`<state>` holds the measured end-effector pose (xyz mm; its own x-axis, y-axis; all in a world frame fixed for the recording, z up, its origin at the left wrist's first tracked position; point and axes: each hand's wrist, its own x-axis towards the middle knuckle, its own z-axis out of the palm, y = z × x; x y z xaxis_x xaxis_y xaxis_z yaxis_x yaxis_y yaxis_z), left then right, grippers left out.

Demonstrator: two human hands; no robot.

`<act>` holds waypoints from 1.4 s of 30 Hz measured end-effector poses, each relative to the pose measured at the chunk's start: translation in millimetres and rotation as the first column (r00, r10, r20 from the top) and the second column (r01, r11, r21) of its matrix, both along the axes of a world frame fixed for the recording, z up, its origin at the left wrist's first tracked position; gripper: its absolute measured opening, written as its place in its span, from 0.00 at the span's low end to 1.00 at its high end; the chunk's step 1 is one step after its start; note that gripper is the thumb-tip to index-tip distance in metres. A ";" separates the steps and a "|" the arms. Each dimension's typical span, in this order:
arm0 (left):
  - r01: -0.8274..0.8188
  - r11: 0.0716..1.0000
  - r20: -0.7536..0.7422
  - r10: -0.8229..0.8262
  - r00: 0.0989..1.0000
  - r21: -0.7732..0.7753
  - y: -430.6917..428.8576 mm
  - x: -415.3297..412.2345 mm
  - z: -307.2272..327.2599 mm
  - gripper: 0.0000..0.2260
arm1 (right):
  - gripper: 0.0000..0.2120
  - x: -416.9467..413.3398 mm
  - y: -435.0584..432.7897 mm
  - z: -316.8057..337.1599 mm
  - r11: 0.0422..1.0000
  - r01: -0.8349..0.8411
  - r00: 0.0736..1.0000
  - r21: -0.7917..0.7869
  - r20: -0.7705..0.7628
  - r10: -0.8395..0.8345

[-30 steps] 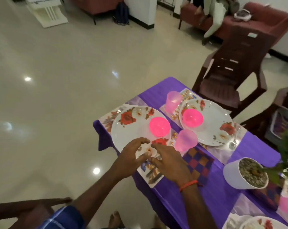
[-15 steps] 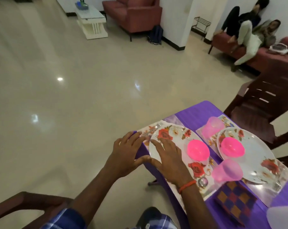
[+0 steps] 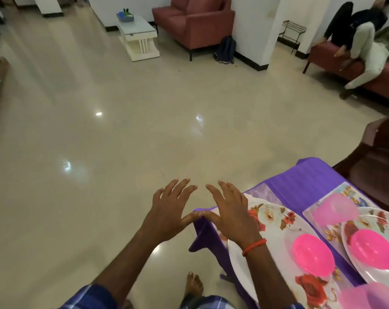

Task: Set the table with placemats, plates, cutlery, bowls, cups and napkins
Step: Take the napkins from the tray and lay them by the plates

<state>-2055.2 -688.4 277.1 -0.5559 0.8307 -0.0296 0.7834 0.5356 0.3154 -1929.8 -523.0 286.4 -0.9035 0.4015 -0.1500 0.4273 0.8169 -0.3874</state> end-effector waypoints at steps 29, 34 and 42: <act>0.241 0.970 -0.076 -0.239 0.968 0.022 131.9 -297.9 -4.8 0.37 | 0.36 -256.5 90.0 3.5 0.960 0.278 0.958 0.031 -0.077 -0.275; 0.286 0.958 -0.074 -0.283 0.956 0.034 150.0 -347.8 0.3 0.38 | 0.38 -294.5 85.7 9.8 0.921 0.380 0.922 0.083 -0.112 -0.371; 0.425 0.903 -0.067 -0.421 0.905 0.065 205.4 -374.7 2.8 0.39 | 0.38 -307.4 111.4 23.8 0.862 0.485 0.874 0.149 -0.062 -0.482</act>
<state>-2429.8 -483.0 279.9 -0.1513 0.9866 0.0618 0.9465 0.1266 0.2968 -2237.2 -411.7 310.2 -0.5923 0.8051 -0.0324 0.7770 0.5601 -0.2875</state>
